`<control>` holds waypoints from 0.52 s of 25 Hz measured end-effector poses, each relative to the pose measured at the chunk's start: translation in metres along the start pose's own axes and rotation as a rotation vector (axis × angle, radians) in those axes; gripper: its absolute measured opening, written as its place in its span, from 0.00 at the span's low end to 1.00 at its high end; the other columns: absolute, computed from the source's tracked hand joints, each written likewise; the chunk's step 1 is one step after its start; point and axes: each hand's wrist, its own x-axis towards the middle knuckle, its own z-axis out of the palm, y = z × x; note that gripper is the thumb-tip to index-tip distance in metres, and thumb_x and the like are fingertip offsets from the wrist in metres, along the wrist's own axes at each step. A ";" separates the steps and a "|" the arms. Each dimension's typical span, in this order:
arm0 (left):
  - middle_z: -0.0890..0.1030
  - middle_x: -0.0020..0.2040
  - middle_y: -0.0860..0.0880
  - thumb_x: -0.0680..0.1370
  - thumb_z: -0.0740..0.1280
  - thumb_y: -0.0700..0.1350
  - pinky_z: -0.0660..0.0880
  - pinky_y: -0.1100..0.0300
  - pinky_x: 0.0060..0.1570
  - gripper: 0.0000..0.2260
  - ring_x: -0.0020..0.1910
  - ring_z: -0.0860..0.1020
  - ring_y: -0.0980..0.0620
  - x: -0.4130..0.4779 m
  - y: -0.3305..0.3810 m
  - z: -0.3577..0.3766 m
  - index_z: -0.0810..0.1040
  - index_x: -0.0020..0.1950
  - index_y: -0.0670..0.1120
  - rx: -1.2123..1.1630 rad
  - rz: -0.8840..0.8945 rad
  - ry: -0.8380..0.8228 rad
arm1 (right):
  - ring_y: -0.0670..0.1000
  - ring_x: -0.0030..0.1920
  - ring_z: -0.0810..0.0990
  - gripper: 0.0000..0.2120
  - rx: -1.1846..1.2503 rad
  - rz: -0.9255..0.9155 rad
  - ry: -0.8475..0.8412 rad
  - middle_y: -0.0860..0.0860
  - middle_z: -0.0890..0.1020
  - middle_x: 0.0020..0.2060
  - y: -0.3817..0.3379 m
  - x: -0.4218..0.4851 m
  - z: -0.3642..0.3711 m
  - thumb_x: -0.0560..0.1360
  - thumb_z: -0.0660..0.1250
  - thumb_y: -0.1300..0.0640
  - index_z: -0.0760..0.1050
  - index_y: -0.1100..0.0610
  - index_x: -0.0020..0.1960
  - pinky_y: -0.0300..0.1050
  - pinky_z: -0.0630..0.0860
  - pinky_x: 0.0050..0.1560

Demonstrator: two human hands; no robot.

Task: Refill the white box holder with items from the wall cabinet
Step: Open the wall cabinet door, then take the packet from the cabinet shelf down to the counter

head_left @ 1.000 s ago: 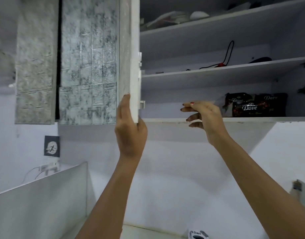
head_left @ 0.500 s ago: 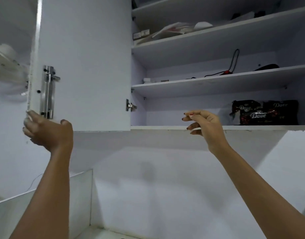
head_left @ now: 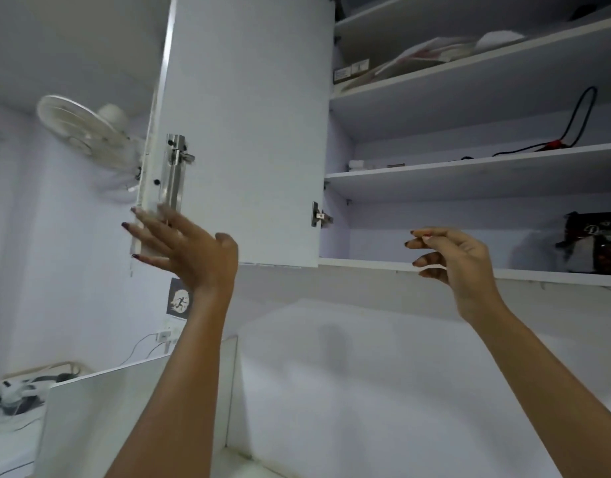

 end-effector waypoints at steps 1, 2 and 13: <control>0.53 0.75 0.35 0.70 0.64 0.41 0.46 0.34 0.70 0.33 0.75 0.47 0.34 -0.006 0.012 0.001 0.55 0.71 0.37 -0.061 0.100 0.030 | 0.43 0.25 0.78 0.11 -0.017 -0.009 -0.002 0.46 0.84 0.33 0.002 0.002 -0.001 0.75 0.60 0.64 0.79 0.53 0.41 0.35 0.76 0.28; 0.58 0.74 0.37 0.70 0.63 0.41 0.50 0.36 0.71 0.29 0.75 0.51 0.36 -0.015 0.027 0.006 0.60 0.70 0.38 -0.144 0.224 0.035 | 0.43 0.25 0.78 0.11 -0.040 -0.023 -0.002 0.48 0.83 0.35 0.004 0.004 -0.005 0.75 0.60 0.64 0.78 0.53 0.41 0.35 0.76 0.29; 0.71 0.67 0.48 0.74 0.65 0.37 0.63 0.73 0.59 0.21 0.66 0.68 0.53 -0.180 0.167 0.098 0.68 0.66 0.45 -1.041 0.304 -0.738 | 0.43 0.29 0.78 0.13 -0.421 -0.164 0.201 0.45 0.83 0.36 0.020 0.016 -0.114 0.75 0.59 0.64 0.77 0.49 0.41 0.37 0.76 0.33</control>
